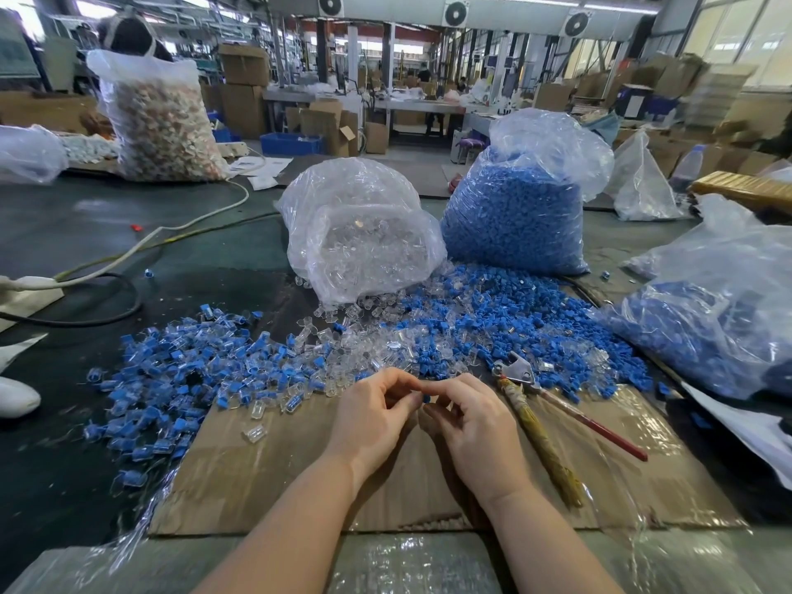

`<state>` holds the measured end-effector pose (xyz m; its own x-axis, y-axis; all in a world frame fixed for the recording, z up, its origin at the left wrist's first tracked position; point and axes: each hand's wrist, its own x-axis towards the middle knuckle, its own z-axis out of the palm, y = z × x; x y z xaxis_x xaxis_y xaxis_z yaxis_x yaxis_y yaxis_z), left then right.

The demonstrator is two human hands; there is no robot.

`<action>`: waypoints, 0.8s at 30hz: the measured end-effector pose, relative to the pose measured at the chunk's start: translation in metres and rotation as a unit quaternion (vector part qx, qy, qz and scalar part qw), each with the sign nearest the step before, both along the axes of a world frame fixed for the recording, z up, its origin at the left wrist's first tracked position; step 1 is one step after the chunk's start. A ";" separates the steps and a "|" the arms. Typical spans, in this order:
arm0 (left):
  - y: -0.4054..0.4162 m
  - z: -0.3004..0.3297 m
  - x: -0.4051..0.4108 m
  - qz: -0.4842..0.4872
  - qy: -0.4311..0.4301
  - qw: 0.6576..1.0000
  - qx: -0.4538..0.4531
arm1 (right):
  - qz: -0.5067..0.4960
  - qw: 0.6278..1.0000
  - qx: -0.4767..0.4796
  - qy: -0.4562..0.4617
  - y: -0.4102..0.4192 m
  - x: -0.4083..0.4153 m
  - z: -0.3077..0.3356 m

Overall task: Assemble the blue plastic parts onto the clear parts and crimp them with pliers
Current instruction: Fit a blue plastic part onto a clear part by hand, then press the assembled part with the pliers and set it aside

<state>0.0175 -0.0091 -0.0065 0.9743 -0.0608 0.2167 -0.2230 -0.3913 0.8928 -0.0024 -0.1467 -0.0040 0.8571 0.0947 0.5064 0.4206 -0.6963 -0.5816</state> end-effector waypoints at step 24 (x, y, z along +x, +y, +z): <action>0.000 0.001 -0.001 0.002 0.011 1.000 -0.006 | -0.144 0.986 -0.080 0.016 -0.007 0.002 0.007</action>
